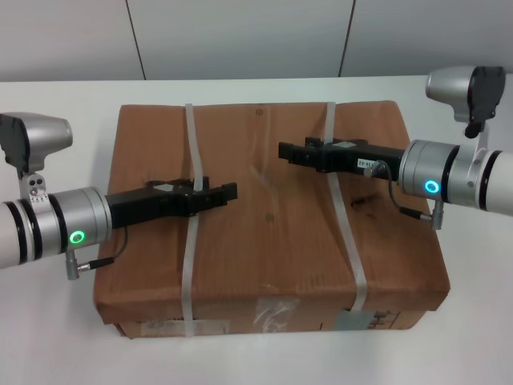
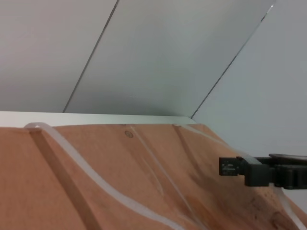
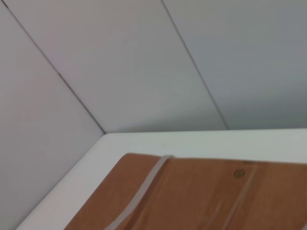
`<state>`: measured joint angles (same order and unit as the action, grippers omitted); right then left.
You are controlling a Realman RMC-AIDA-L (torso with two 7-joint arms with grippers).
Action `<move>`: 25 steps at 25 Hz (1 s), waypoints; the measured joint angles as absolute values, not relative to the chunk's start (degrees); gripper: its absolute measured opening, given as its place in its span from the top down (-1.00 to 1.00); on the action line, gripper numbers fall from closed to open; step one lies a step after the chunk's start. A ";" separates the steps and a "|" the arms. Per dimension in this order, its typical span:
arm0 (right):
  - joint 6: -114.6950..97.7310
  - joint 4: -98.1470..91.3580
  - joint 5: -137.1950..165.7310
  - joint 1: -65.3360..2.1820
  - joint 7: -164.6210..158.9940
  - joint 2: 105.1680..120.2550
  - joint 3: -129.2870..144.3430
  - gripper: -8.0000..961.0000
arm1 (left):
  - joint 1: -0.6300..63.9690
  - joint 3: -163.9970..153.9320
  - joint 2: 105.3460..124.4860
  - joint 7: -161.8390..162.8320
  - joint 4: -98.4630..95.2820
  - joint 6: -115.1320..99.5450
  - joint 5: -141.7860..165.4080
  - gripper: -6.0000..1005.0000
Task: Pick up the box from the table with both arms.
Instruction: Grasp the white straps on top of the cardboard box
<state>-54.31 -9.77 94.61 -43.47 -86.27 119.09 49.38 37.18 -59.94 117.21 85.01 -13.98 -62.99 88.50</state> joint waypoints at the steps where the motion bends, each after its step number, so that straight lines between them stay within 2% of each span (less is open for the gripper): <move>1: -54.06 -9.28 93.75 -43.52 -85.01 119.08 49.31 -0.57 | 37.23 -59.95 117.27 84.80 -13.98 -62.86 88.52 -0.35; 5: -53.97 -6.73 89.96 -43.88 -80.11 119.09 49.38 -0.40 | 37.57 -61.16 117.41 84.37 -13.94 -62.75 88.51 -0.33; 11: -54.31 -6.24 89.26 -43.57 -77.63 119.09 49.16 0.05 | 37.85 -61.49 117.42 84.11 -13.93 -62.75 88.14 0.10; 16: -54.34 -6.37 88.59 -43.13 -77.40 119.09 49.14 0.29 | 37.76 -61.53 117.36 84.06 -13.93 -62.76 88.04 0.58; 25: -54.43 -6.38 88.38 -42.83 -77.05 119.09 49.13 0.57 | 37.69 -61.53 117.33 84.02 -14.16 -62.88 88.04 0.77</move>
